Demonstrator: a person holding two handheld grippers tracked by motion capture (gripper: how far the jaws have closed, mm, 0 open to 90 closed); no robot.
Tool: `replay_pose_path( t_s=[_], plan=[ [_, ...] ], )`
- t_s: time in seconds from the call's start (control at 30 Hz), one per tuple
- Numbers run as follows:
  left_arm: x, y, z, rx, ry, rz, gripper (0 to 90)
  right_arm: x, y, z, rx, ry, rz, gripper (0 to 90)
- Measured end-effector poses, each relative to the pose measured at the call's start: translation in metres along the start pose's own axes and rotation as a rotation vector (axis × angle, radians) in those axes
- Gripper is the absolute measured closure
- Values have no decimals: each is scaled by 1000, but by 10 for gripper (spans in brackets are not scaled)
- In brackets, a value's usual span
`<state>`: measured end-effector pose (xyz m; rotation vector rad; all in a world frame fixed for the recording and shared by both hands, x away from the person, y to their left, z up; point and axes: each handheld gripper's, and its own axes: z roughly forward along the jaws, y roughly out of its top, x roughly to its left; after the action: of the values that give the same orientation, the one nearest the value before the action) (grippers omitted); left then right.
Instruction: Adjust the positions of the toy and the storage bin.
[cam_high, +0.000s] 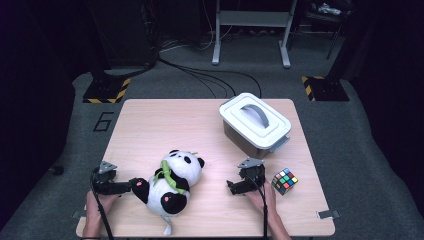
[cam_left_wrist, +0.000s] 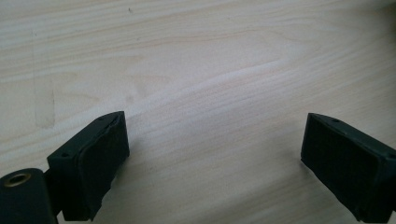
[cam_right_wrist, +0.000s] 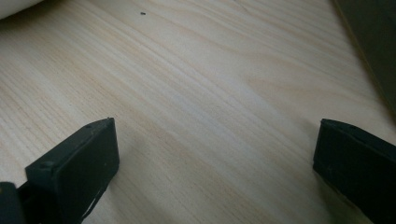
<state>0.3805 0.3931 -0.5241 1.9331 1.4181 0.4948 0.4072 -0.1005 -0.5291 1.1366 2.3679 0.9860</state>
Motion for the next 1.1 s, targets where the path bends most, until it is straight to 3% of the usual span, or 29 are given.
replay_pose_path(
  t_s=[0.03,0.2,0.5,0.57,0.6,0.63,0.67,0.7,0.73,0.83,0.9,1.1],
  plan=[
    [1,2,-3,9,-10,-17,76,0,0,0,-5,-1,-6,0],
    [0,12,-19,10,-24,-24,71,0,0,0,-5,-1,-6,0],
    [-21,45,-57,-30,-65,-5,60,0,0,0,-6,-2,-6,0],
    [-33,56,-70,-42,-82,15,60,0,0,0,-6,-2,-7,0],
    [-33,56,-70,-42,-82,15,60,0,0,0,-6,-2,-7,0],
    [-44,64,-77,-41,-90,37,58,0,0,0,-5,-2,-6,0],
    [-44,64,-77,-41,-90,37,59,0,0,0,-5,-2,-6,0],
    [-55,70,-82,-45,-102,59,61,0,0,0,-6,-2,-7,0],
    [-55,70,-82,-45,-102,59,62,0,0,0,-6,-2,-7,0],
    [-71,82,-88,-42,-123,104,67,0,0,0,-6,-2,-7,0],
    [-79,88,-89,-51,-137,118,69,0,0,0,-6,-2,-7,0],
    [-106,105,-77,-5,-183,181,78,0,0,0,-6,-2,-7,0]
  ],
)
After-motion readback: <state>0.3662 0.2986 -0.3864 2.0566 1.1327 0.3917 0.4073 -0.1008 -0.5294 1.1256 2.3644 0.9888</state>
